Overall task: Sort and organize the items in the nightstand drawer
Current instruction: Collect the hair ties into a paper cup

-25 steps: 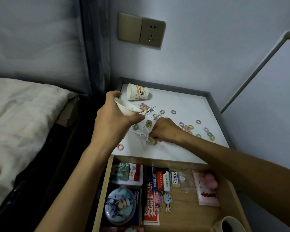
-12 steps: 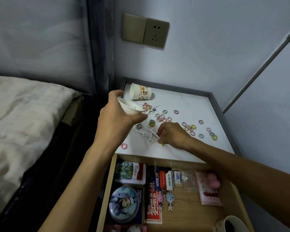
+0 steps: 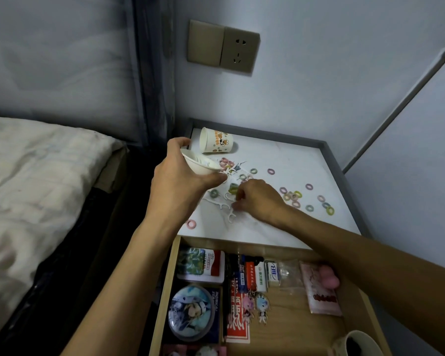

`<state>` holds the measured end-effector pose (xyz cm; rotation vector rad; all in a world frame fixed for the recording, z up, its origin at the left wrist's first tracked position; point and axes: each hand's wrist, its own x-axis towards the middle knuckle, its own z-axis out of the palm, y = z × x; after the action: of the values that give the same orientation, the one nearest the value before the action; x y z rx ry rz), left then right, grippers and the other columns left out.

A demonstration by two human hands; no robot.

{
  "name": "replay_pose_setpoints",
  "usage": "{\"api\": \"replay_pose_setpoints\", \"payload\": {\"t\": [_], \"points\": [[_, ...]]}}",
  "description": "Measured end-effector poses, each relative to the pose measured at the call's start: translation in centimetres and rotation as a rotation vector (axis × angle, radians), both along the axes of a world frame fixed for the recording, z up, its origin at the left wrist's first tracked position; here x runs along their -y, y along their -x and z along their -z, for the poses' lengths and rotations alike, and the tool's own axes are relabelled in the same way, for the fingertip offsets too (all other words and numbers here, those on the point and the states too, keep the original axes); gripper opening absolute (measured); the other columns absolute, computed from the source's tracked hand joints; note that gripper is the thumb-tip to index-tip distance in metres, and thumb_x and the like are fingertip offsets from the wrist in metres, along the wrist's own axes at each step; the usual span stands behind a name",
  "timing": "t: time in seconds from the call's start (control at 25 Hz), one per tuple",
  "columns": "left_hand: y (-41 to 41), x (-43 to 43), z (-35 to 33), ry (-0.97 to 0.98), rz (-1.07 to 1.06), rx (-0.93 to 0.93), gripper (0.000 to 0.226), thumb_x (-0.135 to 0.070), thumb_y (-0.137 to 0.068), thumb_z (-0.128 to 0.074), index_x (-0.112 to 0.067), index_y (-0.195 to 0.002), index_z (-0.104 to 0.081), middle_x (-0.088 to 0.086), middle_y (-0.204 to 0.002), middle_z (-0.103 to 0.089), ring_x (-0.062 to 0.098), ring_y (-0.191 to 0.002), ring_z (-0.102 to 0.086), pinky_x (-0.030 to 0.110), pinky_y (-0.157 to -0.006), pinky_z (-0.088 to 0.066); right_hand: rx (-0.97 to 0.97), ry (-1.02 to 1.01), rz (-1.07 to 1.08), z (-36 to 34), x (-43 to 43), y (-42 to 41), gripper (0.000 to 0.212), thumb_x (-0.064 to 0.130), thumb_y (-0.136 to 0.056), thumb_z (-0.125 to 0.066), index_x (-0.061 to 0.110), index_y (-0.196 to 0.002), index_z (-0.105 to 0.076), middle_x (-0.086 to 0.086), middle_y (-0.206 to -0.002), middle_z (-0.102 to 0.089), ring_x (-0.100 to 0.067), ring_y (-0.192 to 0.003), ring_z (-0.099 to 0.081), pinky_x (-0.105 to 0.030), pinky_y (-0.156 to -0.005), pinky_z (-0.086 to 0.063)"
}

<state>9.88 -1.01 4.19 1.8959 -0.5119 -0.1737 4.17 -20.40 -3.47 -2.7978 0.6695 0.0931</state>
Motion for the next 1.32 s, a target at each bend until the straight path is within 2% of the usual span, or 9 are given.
{"api": "replay_pose_setpoints", "payload": {"t": [0.12,0.24,0.4,0.52,0.64,0.92,1.12,1.24,1.32], "points": [[-0.1,-0.1,0.0,-0.005,0.001,0.008,0.088,-0.035,-0.066,-0.088,-0.027,-0.138,-0.039,-0.01,-0.11,-0.048,0.013,-0.099,-0.054,0.031,-0.084,-0.054,-0.036,0.05,0.012,0.6,-0.2,-0.9,0.01,0.02,-0.085,-0.068,0.011,-0.081,-0.068,-0.011,-0.09,-0.069,-0.028,-0.079,-0.063,-0.029,-0.063,-0.041],[-0.2,-0.2,0.0,-0.011,-0.004,-0.002,0.088,-0.036,-0.066,-0.088,-0.028,-0.138,-0.038,-0.01,-0.11,-0.048,0.013,-0.099,-0.053,0.034,-0.086,-0.055,0.014,0.045,-0.034,0.1,0.7,-0.9,0.01,0.019,-0.089,-0.066,0.012,-0.094,-0.07,-0.008,-0.098,-0.071,-0.025,-0.087,-0.065,-0.031,-0.07,-0.048],[-0.1,-0.3,-0.1,-0.01,-0.005,-0.01,0.088,-0.034,-0.067,-0.088,-0.027,-0.139,-0.038,-0.004,-0.119,-0.053,0.016,-0.104,-0.056,0.031,-0.086,-0.054,0.052,-0.016,-0.354,-1.9,1.9,-0.3,0.007,0.014,-0.09,-0.066,0.019,-0.095,-0.068,0.006,-0.091,-0.065,-0.006,-0.081,-0.058,-0.02,-0.068,-0.041],[0.0,-0.4,-0.1,-0.012,-0.01,-0.01,0.087,-0.035,-0.066,-0.088,-0.027,-0.138,-0.039,0.0,-0.123,-0.056,0.017,-0.105,-0.058,0.034,-0.087,-0.055,-0.004,0.102,-0.588,-1.9,2.2,-0.7,0.019,0.01,-0.086,-0.069,0.022,-0.1,-0.072,0.005,-0.095,-0.066,-0.008,-0.086,-0.06,-0.024,-0.075,-0.049],[0.1,-0.5,-0.1,-0.034,-0.02,0.006,0.088,-0.035,-0.066,-0.088,-0.027,-0.138,-0.039,0.001,-0.124,-0.057,0.019,-0.105,-0.058,0.036,-0.087,-0.055,-0.031,0.197,-0.684,-0.9,2.3,-1.4,0.018,0.014,-0.085,-0.073,0.023,-0.1,-0.074,0.002,-0.095,-0.068,-0.013,-0.089,-0.06,-0.032,-0.076,-0.052],[-0.1,-0.6,0.0,-0.062,-0.036,0.026,0.088,-0.036,-0.065,-0.088,-0.026,-0.138,-0.039,0.004,-0.125,-0.058,0.023,-0.108,-0.059,0.042,-0.089,-0.055,-0.045,0.177,-0.677,-0.6,2.4,-1.3,0.016,0.018,-0.086,-0.072,0.02,-0.101,-0.07,0.002,-0.101,-0.063,-0.016,-0.097,-0.058,-0.036,-0.079,-0.052],[-0.4,-1.0,0.1,-0.071,-0.088,0.015,0.087,-0.039,-0.065,-0.088,-0.027,-0.136,-0.04,0.002,-0.121,-0.059,0.022,-0.105,-0.06,0.045,-0.089,-0.055,-0.009,0.351,-0.697,-0.4,1.8,-0.4,0.013,0.013,-0.09,-0.066,0.013,-0.103,-0.064,-0.007,-0.095,-0.065,-0.022,-0.086,-0.062,-0.036,-0.07,-0.051],[-0.8,-1.4,0.2,-0.068,-0.133,0.018,0.087,-0.039,-0.065,-0.088,-0.026,-0.137,-0.04,0.004,-0.121,-0.06,0.023,-0.107,-0.059,0.047,-0.089,-0.054,0.121,0.219,-0.54,-0.6,-0.2,-1.1,0.014,0.016,-0.089,-0.068,0.014,-0.103,-0.067,-0.006,-0.1,-0.069,-0.021,-0.088,-0.065,-0.032,-0.07,-0.052],[-0.8,-1.5,0.1,-0.06,-0.15,0.026,0.087,-0.037,-0.065,-0.088,-0.025,-0.137,-0.04,0.004,-0.122,-0.059,0.022,-0.108,-0.058,0.046,-0.091,-0.053,0.141,0.13,-0.4,-0.3,-1.4,-1.9,0.019,0.018,-0.088,-0.069,0.014,-0.107,-0.069,-0.009,-0.103,-0.071,-0.024,-0.091,-0.066,-0.036,-0.074,-0.053]]}}
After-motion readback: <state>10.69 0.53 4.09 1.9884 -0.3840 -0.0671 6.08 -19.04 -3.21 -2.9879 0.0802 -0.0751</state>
